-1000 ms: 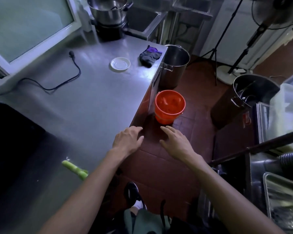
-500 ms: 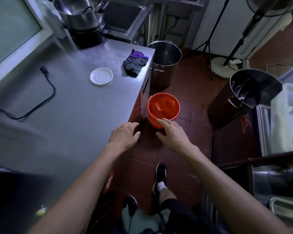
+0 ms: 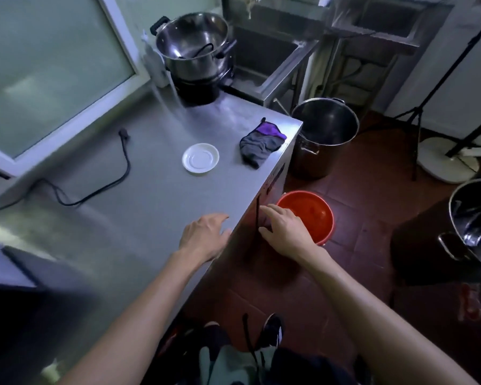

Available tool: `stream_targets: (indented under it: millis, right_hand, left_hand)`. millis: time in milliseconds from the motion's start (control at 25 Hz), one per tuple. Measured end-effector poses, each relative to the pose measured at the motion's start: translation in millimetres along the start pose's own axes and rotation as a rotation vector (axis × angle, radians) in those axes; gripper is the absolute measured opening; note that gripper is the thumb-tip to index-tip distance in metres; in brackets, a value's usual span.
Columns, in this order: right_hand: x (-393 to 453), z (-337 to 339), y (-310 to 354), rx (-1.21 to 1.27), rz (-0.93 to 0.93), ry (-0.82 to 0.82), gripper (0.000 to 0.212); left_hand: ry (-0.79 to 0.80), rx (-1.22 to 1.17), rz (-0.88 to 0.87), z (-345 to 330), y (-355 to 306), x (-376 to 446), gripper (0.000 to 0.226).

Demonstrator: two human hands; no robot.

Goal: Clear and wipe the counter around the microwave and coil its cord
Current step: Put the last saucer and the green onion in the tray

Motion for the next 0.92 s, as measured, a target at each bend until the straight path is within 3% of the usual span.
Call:
stream_targets:
  millis: [440, 920]
  right_hand:
    - [135, -53, 47, -0.079, 0.181, 0.233, 0.060]
    - [265, -97, 97, -0.184, 0.306, 0.346, 0.069]
  left_hand:
    - [-0.043, -0.132, 0.243, -15, 89, 63, 0.046]
    - [-0.065, -0.172, 0.376, -12, 153, 135, 0.046]
Point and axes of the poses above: each hand's wrist, its own x-axis towards the middle knuckle, its own z-axis out of the back of the hand, y = z × x, the point moved 1 cm from there along x, towards the middle knuckle, and after that the axes turned 12 degrees about -y, right-handed, at the moved point
